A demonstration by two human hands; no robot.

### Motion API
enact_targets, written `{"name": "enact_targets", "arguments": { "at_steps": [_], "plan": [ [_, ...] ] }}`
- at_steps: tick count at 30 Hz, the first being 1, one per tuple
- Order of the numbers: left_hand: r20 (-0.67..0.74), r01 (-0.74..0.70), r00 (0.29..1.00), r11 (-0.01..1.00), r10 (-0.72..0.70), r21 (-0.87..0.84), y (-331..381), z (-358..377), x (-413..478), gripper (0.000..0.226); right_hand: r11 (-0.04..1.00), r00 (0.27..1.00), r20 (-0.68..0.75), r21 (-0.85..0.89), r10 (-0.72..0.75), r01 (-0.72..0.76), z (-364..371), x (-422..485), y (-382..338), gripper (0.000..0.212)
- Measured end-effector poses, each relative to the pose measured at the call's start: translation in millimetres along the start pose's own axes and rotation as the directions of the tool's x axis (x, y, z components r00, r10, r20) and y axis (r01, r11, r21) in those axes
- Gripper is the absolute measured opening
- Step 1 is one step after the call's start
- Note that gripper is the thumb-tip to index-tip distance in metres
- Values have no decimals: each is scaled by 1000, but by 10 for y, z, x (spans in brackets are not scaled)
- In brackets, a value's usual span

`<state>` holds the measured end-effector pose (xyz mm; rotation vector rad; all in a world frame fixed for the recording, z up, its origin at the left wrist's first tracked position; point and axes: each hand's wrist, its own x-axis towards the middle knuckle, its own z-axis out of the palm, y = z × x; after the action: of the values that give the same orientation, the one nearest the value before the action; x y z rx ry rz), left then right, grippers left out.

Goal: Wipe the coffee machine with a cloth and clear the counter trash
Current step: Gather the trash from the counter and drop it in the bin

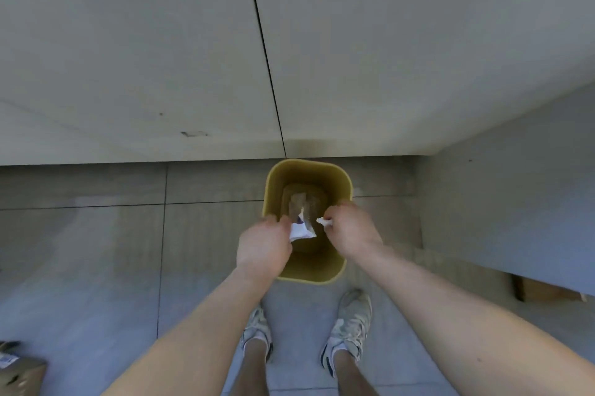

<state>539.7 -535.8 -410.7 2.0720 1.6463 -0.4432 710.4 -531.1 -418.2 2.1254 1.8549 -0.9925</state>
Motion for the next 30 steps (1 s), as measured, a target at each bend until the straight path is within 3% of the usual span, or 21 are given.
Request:
{"name": "enact_targets", "arguments": {
  "at_steps": [10, 13, 18, 30],
  "plan": [
    [29, -95, 995, 987, 92, 132, 0, 714, 317, 20, 1000, 999, 34, -5, 4, -4, 542, 464, 213, 27],
    [26, -114, 993, 987, 112, 110, -53, 810, 353, 34, 1000, 999, 42, -15, -13, 13, 633, 518, 245, 27],
    [-8, -169, 985, 983, 170, 72, -132, 854, 355, 57, 998, 997, 53, -32, -47, 49, 679, 573, 253, 24],
    [-22, -133, 991, 989, 135, 56, -196, 491, 217, 57, 998, 997, 52, -30, -51, 52, 391, 409, 148, 39]
  ]
}}
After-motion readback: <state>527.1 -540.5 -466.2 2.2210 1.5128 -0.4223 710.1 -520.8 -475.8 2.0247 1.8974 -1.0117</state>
